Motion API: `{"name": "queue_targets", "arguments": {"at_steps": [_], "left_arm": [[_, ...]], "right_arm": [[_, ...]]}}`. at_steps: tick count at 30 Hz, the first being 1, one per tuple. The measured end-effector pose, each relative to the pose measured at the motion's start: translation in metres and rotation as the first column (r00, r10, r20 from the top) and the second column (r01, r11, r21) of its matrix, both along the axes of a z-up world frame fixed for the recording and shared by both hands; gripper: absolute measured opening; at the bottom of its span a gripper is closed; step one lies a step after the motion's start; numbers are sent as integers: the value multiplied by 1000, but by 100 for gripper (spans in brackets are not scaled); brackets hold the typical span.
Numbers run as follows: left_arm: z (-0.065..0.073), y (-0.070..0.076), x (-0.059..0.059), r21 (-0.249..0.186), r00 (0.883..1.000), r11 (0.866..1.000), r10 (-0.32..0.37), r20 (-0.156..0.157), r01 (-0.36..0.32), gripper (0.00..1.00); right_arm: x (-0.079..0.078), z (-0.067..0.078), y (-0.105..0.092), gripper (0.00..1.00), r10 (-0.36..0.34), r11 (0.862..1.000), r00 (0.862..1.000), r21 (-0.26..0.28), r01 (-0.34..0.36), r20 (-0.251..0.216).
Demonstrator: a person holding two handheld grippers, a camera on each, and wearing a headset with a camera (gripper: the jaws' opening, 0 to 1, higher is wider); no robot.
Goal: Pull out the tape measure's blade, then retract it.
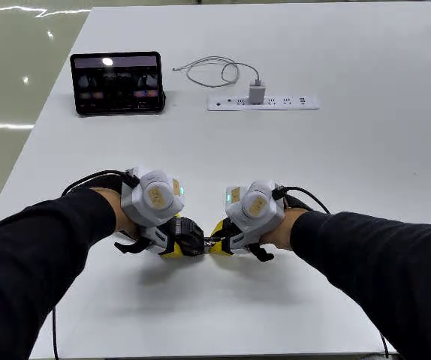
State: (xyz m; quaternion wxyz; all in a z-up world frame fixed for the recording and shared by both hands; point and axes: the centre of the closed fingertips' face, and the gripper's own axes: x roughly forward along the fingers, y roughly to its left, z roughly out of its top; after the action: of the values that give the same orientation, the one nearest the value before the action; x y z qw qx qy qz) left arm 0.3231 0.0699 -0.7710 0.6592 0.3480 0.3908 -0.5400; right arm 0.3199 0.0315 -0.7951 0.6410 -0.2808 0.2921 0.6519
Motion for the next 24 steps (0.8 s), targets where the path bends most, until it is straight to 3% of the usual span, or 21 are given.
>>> {"name": "queue_targets", "arguments": {"at_steps": [24], "left_arm": [[0,-1,-1,4,1000,1000,0,5,0,34]], "right_arm": [[0,-1,-17,10,-37,999,999,-5,37,-4]]}}
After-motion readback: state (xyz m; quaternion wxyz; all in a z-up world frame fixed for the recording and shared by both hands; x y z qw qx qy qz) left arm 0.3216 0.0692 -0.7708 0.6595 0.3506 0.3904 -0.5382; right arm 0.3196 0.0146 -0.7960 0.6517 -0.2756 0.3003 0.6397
